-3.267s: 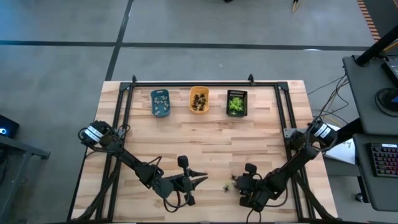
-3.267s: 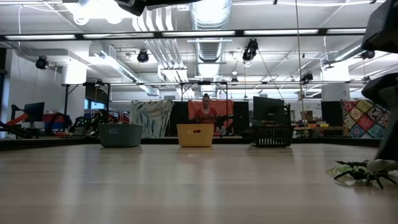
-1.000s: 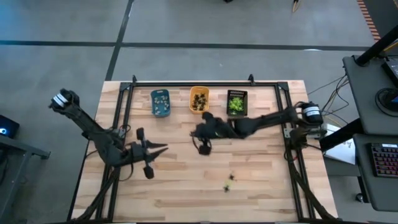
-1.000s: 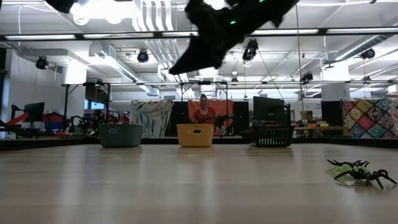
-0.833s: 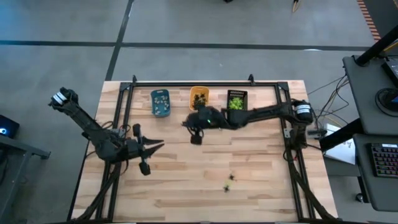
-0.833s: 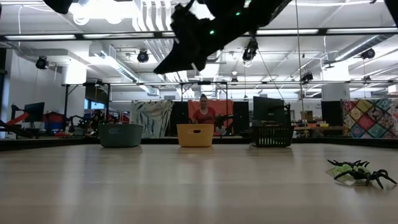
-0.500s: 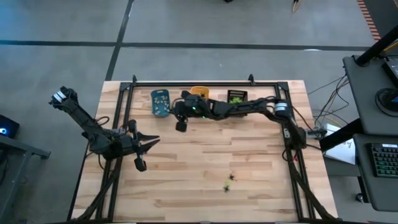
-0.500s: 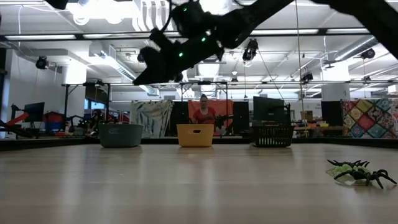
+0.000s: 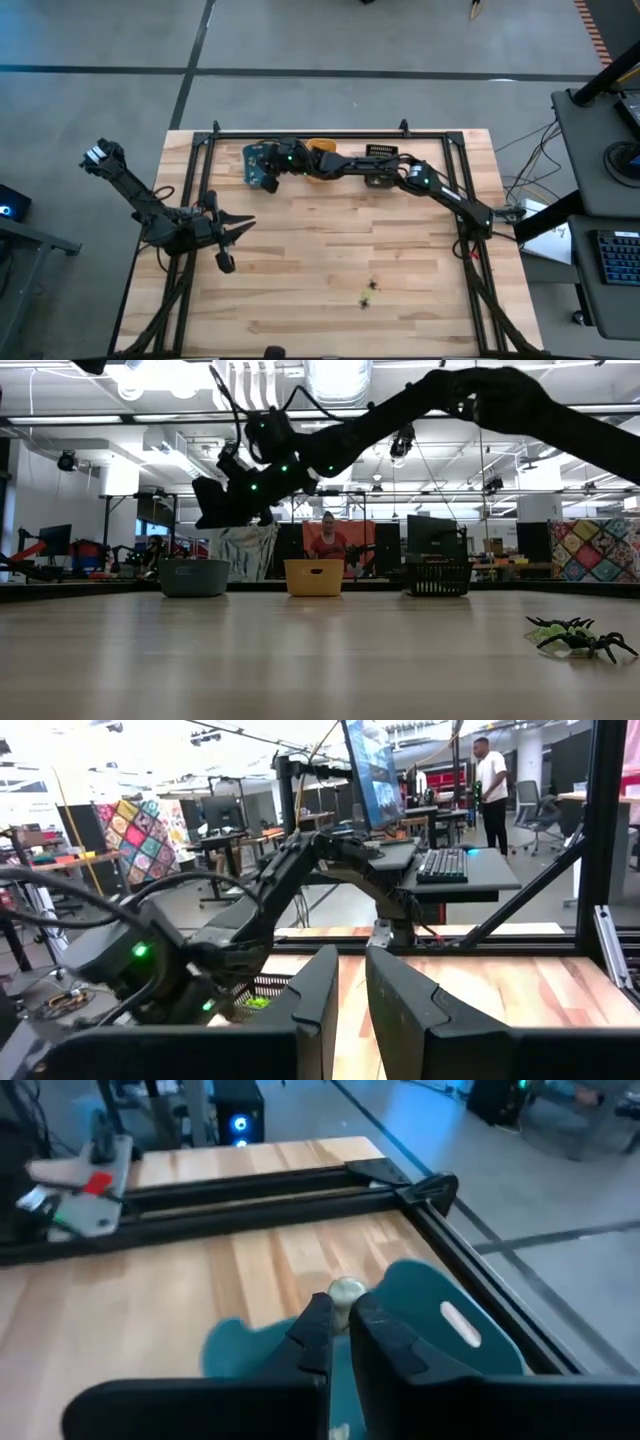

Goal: Sort Halloween decoration
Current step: Put the white skull toy into the blue bin

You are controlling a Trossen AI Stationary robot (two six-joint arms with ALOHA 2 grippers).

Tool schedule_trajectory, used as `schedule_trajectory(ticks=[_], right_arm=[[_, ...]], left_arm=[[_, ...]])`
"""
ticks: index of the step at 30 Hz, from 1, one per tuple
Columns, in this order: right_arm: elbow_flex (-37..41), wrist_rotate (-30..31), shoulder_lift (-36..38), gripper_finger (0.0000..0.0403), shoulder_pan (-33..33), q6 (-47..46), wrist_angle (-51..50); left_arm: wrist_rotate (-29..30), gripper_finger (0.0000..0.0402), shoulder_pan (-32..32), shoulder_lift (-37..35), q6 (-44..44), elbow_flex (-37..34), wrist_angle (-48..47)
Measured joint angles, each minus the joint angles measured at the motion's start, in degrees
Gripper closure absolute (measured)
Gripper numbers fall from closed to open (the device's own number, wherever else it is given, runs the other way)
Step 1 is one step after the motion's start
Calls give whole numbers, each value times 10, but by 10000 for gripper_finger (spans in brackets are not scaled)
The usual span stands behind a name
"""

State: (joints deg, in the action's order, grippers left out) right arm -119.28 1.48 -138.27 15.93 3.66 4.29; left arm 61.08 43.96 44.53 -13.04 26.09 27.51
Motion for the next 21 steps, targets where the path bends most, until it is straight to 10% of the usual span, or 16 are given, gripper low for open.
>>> schedule_trajectory(ticks=[21], right_arm=[[-33, -17, -23, 333, 7, -37, -11]], left_arm=[[6, 362, 0, 0, 5, 0, -6]])
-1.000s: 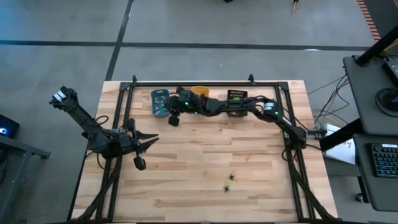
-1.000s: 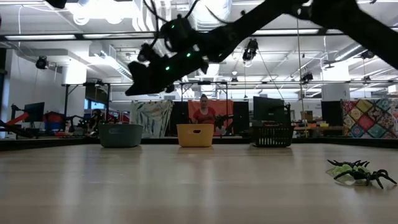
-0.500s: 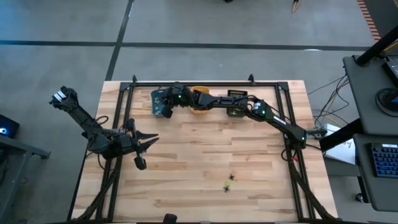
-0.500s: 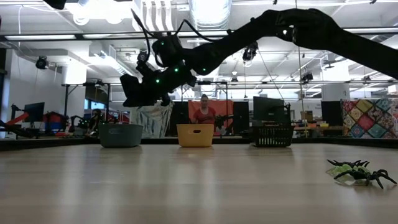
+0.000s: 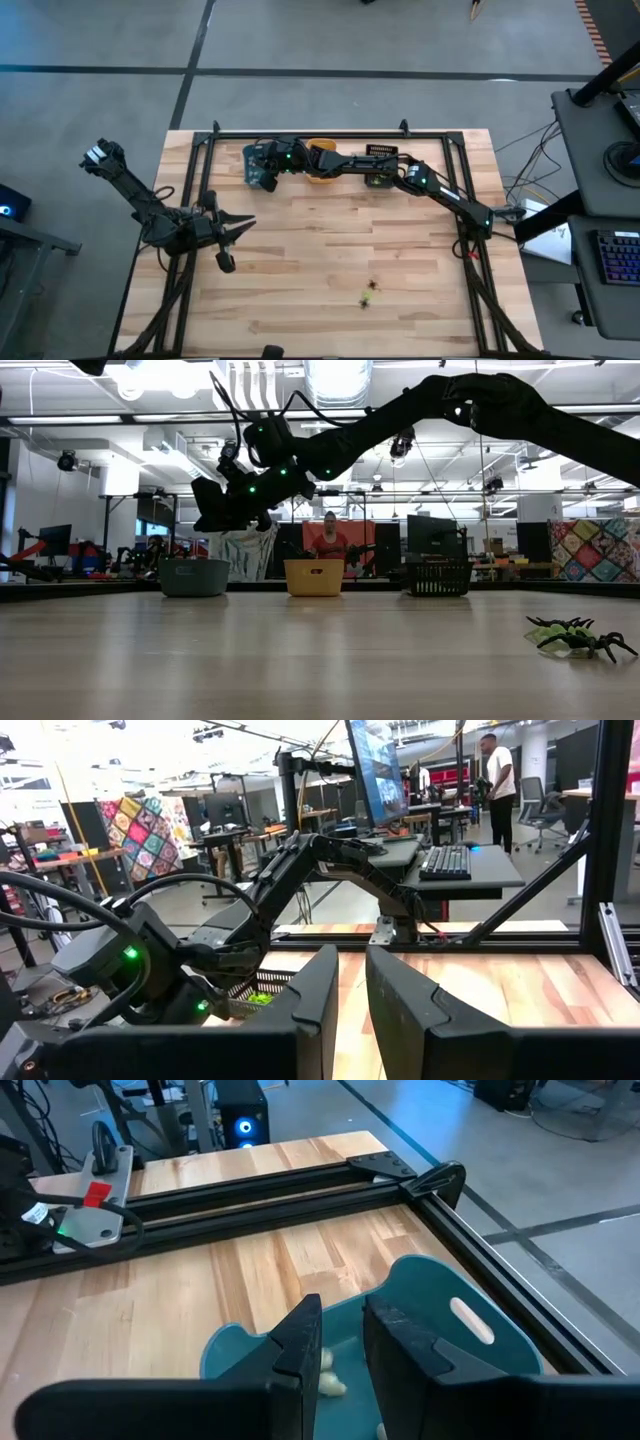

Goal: Sort Halloween decoration
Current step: Put the white skull toy into the blue bin, then put the black spider toy into the orange bin

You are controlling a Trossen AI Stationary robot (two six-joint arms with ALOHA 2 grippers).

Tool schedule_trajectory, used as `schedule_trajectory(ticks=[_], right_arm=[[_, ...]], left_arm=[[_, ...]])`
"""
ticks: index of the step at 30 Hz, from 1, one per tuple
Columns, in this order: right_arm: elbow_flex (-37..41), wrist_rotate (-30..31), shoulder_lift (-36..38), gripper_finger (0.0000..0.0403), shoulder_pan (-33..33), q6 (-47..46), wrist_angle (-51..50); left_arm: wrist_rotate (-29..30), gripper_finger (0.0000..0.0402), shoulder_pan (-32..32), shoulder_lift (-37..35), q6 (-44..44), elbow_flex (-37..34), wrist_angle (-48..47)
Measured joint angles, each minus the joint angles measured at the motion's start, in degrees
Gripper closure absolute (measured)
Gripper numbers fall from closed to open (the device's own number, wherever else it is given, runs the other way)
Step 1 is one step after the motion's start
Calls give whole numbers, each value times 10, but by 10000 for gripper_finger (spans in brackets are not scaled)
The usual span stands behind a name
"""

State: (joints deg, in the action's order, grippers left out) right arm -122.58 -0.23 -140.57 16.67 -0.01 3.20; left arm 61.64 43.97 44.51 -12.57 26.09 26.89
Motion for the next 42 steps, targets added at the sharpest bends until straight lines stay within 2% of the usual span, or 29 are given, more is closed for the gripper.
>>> schedule_trajectory(ticks=[9, 14, 23, 29, 35, 42], right_arm=[[1, -25, 37, 332, -7, 15, -44], [1, -73, 96, 332, -25, 44, -166], [7, -77, 216, 334, -94, 77, -383], [25, -73, 284, 333, -158, 40, -483], [75, -73, 348, 335, -230, -27, -529], [183, -72, 419, 335, -328, -130, -543]], left_arm=[[0, 362, 0, 7, 20, 0, -6], [-1, 362, 0, 21, 44, 0, -10], [-11, 362, 1, 66, 104, 0, -10], [-14, 362, 1, 109, 141, 2, -10], [-18, 362, 1, 166, 166, 20, -10], [-86, 362, -1, 249, 161, 76, -10]])
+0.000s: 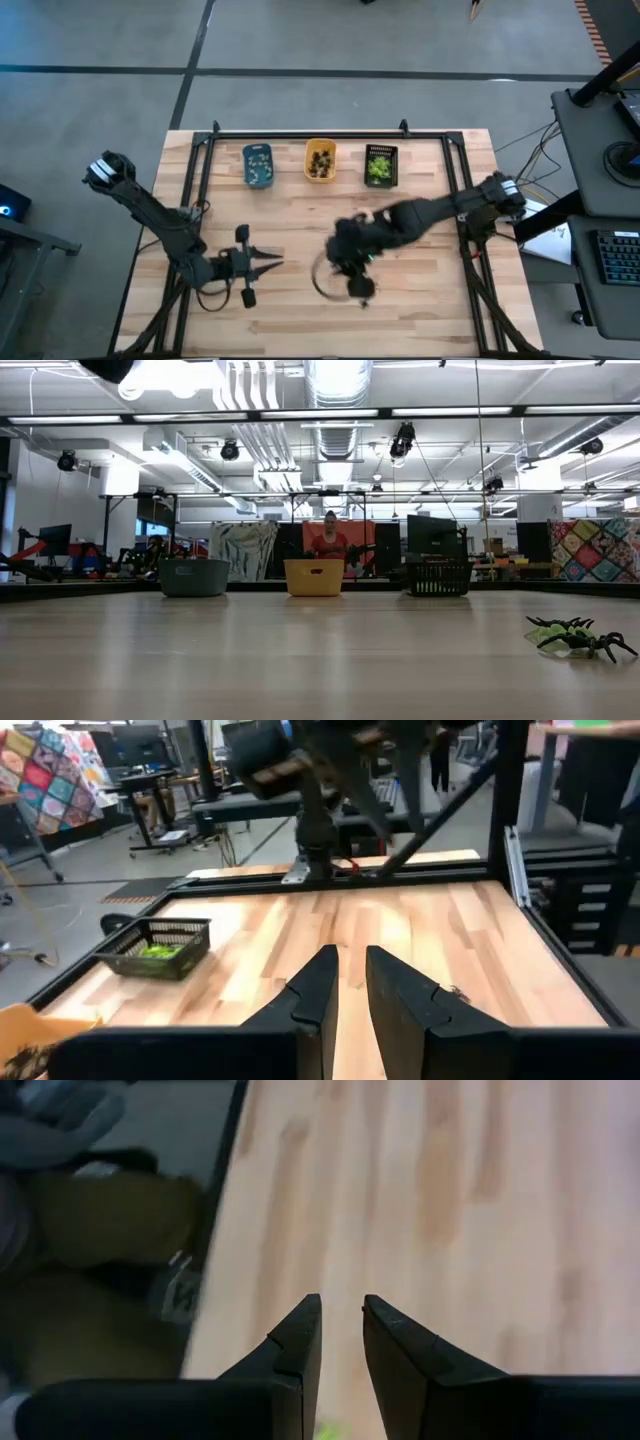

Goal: Sort Halloween decoration
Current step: Put the black spider toy into the orange bin

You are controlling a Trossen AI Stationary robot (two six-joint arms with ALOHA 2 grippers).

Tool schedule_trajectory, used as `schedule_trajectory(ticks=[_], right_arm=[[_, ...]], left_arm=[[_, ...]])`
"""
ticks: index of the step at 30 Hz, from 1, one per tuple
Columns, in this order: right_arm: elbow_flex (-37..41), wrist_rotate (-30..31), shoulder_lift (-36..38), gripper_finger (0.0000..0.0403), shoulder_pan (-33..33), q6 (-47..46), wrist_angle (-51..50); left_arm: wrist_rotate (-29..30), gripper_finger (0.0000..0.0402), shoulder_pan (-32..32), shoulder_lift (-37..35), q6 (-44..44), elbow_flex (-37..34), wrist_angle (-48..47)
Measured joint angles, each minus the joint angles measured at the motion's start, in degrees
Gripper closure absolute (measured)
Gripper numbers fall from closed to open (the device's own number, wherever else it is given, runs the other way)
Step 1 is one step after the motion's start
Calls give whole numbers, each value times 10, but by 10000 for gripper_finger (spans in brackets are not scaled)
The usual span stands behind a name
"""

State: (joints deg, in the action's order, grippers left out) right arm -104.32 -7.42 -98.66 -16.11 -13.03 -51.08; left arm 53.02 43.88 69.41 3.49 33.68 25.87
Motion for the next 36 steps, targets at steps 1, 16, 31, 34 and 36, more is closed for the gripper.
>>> schedule_trajectory(ticks=[1, 16, 31, 34, 36], right_arm=[[19, 0, 10, 335, -14, -18, 1], [253, 157, 91, 337, -190, -339, 10], [402, 245, 93, 339, -297, -405, 183], [431, 281, 93, 339, -303, -441, 205], [456, 309, 93, 339, -305, -462, 226]], left_arm=[[-1, 362, -1, 14, -4, 11, -1], [-197, 362, -97, 217, -59, 152, -11], [-390, 362, -196, 374, -188, 251, -8], [-391, 362, -206, 392, -210, 256, -11], [-403, 362, -212, 402, -222, 261, -10]])
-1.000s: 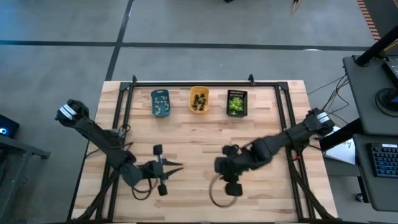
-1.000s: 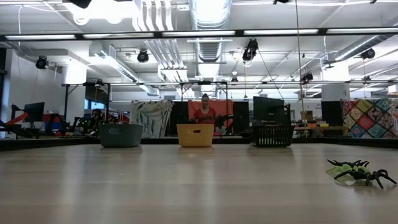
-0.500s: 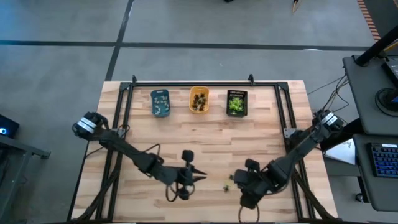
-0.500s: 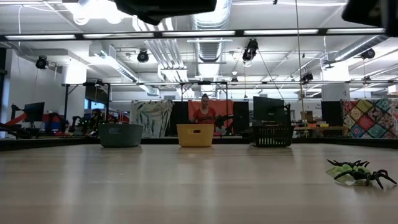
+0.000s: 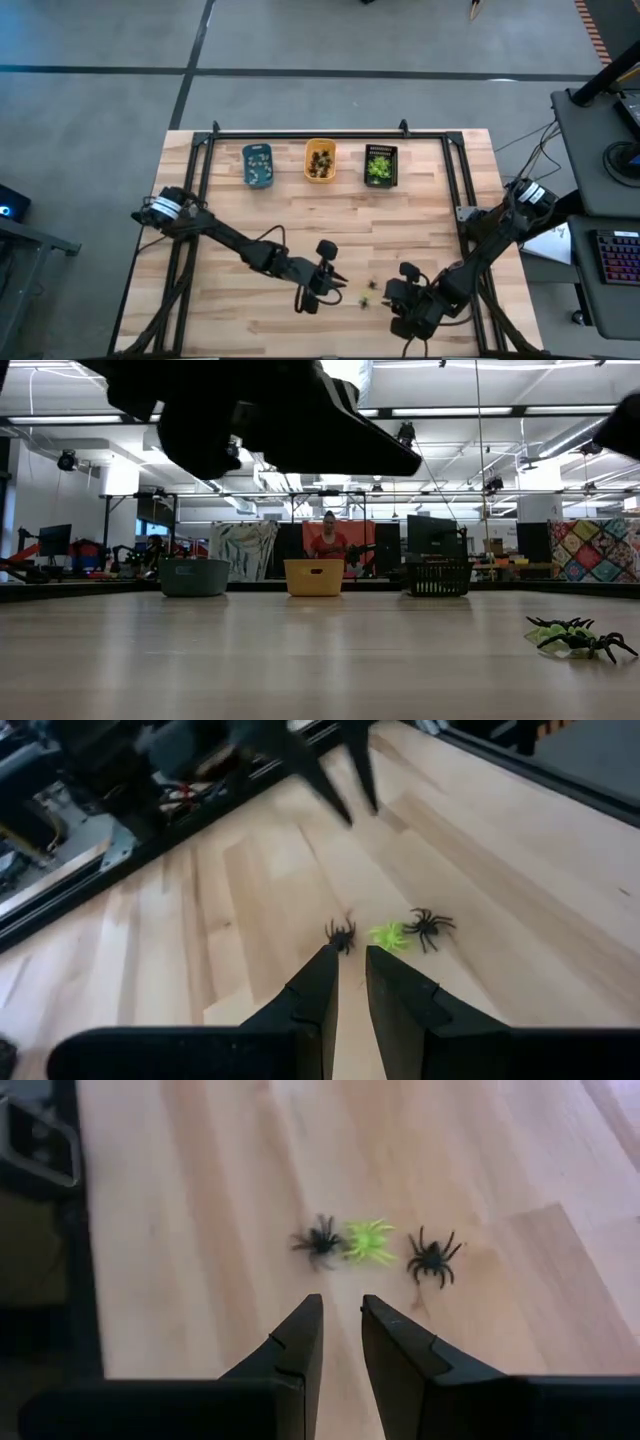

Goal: Sort Halloween decoration
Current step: Put the black spider toy into the orange bin

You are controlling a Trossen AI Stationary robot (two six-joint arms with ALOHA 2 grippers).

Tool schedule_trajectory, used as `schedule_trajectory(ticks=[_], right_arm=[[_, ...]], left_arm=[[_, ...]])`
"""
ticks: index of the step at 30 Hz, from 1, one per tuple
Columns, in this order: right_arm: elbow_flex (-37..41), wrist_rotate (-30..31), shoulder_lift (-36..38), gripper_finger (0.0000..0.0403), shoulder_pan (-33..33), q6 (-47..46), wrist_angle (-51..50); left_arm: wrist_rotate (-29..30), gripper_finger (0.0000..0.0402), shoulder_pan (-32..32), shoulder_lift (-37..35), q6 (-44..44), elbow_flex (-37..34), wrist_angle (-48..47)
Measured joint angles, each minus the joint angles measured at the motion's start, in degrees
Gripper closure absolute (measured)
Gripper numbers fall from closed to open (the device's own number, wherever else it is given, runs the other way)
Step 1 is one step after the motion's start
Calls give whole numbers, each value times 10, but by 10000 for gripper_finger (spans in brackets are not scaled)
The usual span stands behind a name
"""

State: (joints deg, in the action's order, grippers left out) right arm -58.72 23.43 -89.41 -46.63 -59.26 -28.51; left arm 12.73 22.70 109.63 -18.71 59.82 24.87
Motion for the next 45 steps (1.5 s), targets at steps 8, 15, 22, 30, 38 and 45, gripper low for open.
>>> schedule_trajectory(ticks=[8, 15, 22, 30, 38, 45], right_arm=[[100, 32, 0, 339, -3, -32, 92], [124, 32, 0, 339, -13, 19, 94], [126, 33, 0, 339, -14, 40, 101], [127, 47, 0, 339, -14, -1, 113], [137, 79, 0, 339, -14, -7, 119], [146, 83, -4, 339, -14, 20, 133]], left_arm=[[-39, 362, -24, 63, -5, 56, 3], [-54, 357, -41, 122, -35, 111, 2], [-68, 313, -54, 143, -55, 124, -2], [-99, 266, -58, 143, -94, 110, 24], [-138, 267, -70, 181, -101, 134, 39], [-139, 267, -72, 208, -109, 156, 41]])
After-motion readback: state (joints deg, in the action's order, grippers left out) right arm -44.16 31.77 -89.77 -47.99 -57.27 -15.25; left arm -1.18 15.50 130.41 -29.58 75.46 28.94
